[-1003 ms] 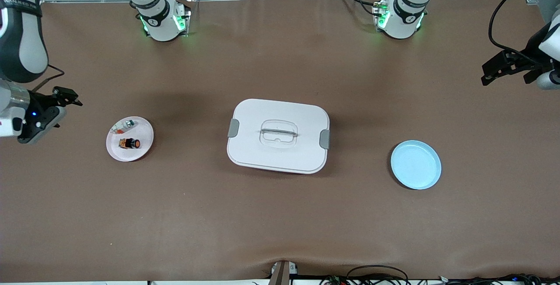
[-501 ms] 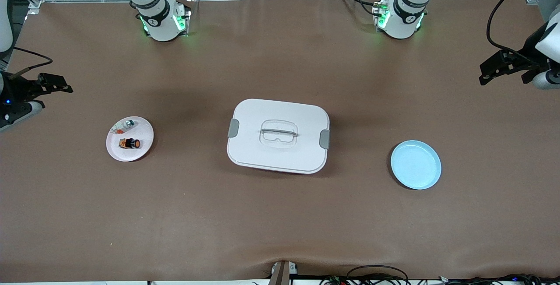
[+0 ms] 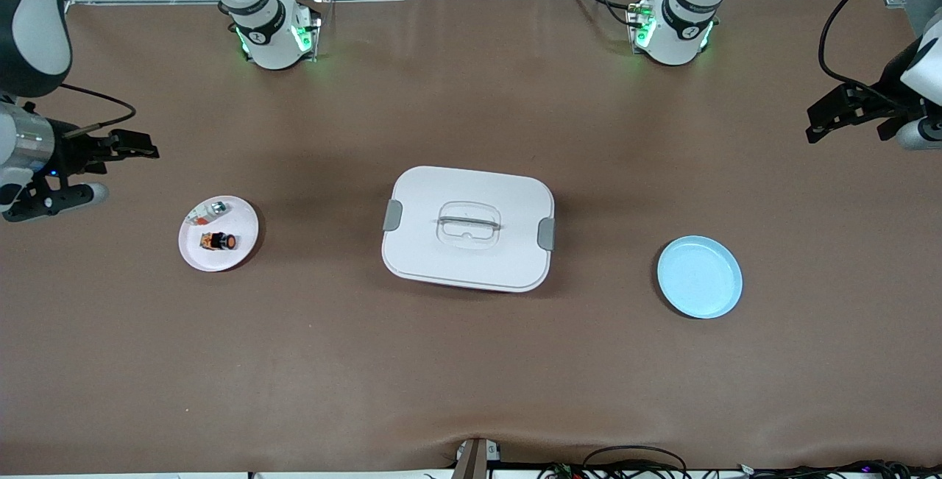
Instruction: Transfer orange switch to right arm and place
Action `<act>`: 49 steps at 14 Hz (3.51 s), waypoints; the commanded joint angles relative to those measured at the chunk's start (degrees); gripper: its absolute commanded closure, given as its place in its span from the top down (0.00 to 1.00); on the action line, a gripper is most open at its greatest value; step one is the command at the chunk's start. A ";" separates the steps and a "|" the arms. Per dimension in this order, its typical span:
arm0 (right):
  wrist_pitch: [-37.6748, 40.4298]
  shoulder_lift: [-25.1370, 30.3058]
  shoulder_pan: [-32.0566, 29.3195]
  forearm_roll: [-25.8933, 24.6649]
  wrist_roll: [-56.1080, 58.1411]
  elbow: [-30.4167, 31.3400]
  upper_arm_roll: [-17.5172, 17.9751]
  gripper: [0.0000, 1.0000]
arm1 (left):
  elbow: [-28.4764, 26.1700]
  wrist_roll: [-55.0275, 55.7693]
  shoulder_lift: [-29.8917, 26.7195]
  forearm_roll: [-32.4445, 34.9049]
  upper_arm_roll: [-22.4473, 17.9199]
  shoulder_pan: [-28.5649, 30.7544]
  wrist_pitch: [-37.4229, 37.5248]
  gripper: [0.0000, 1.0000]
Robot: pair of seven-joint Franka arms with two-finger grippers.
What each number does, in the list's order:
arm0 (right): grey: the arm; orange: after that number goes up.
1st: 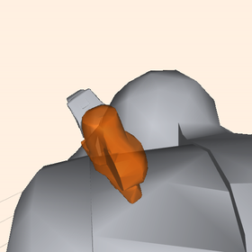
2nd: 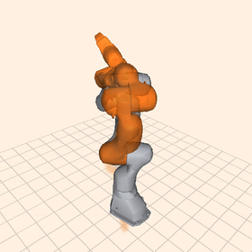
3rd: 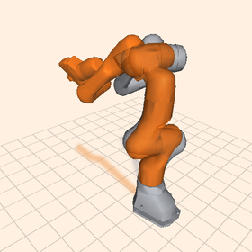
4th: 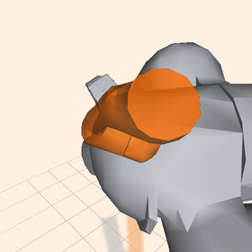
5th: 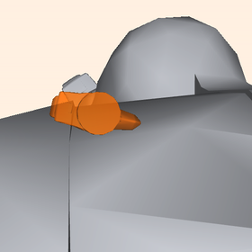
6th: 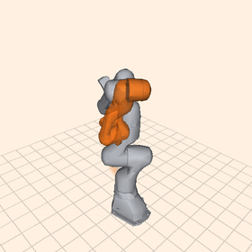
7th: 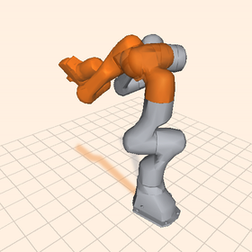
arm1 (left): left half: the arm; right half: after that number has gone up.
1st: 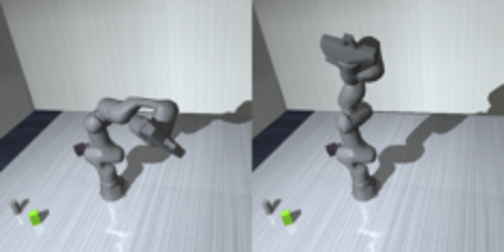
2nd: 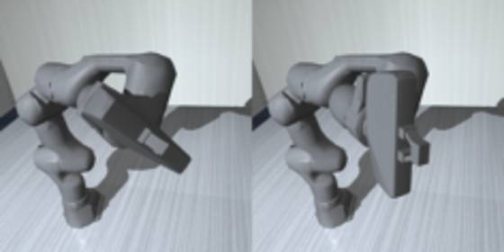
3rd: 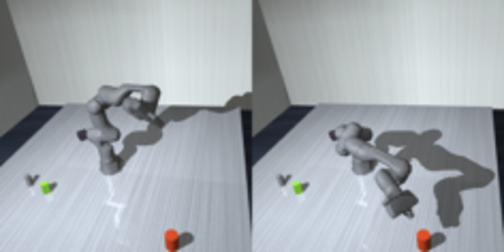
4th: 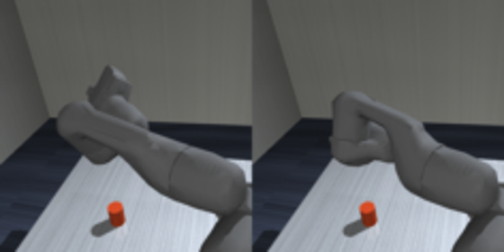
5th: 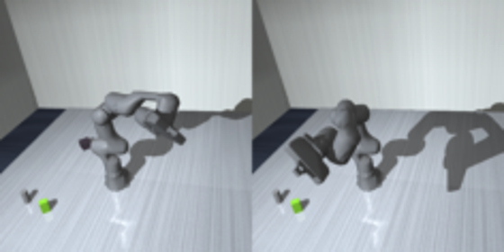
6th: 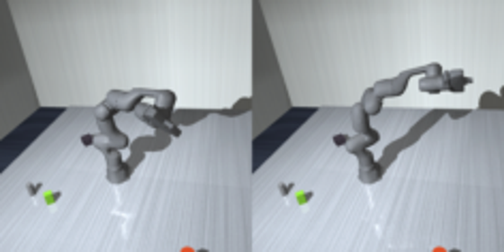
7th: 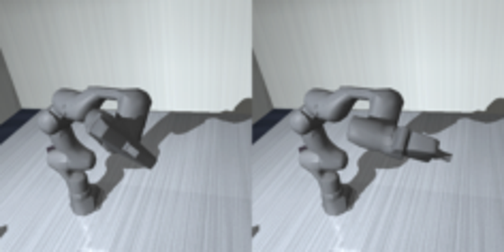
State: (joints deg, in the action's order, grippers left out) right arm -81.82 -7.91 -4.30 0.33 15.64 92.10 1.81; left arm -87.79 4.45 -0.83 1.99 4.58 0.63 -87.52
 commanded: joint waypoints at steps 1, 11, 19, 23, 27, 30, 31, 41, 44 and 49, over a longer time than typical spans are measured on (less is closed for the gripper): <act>1.40 -0.18 0.87 -0.42 -2.45 -2.80 -0.22 1.00 | -1.34 -1.20 -1.81 -0.84 -0.09 -0.01 0.25 1.00; 1.22 -0.70 1.04 0.54 -13.47 -9.47 -0.49 1.00 | -1.25 -1.20 -1.81 -0.84 -0.09 -0.10 0.25 1.00; 0.96 -0.53 0.61 0.90 -19.77 -13.17 -0.58 1.00 | -1.34 -1.20 -1.72 -0.84 0.08 -0.19 0.25 1.00; 1.23 0.26 -0.54 2.12 -19.68 -12.91 -0.58 1.00 | -1.51 -1.20 -1.72 -0.76 0.08 -0.10 0.25 1.00; 1.93 1.67 -0.98 2.83 -19.68 -12.30 -0.75 1.00 | -1.51 -1.20 -1.72 -0.75 0.08 -0.10 0.25 1.00; 2.02 2.63 -0.89 2.66 -19.50 -10.55 -0.66 1.00 | -1.51 -1.20 -1.72 -0.75 0.08 -0.10 0.25 1.00; 1.58 3.42 -0.63 2.74 -19.50 -9.32 -0.58 1.00 | -1.51 -1.20 -1.81 -0.75 0.08 -0.10 0.25 1.00; 1.14 5.80 0.34 2.66 -19.33 -6.85 -0.23 1.00 | -1.60 -1.20 -1.81 -0.75 0.17 -0.19 0.25 1.00; -0.35 7.55 0.17 2.65 -16.88 -4.31 -0.40 1.00 | -1.60 -1.20 -1.81 -0.75 0.70 -0.10 0.16 1.00; -5.54 13.36 0.08 2.65 -16.43 4.14 -0.49 1.00 | -1.69 -1.20 -1.81 -0.75 0.79 -0.10 -0.19 1.00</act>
State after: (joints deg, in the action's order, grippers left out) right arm -85.90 2.17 -3.97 2.07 -1.60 92.31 1.54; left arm -88.18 4.45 -1.00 1.98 5.14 0.29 -87.53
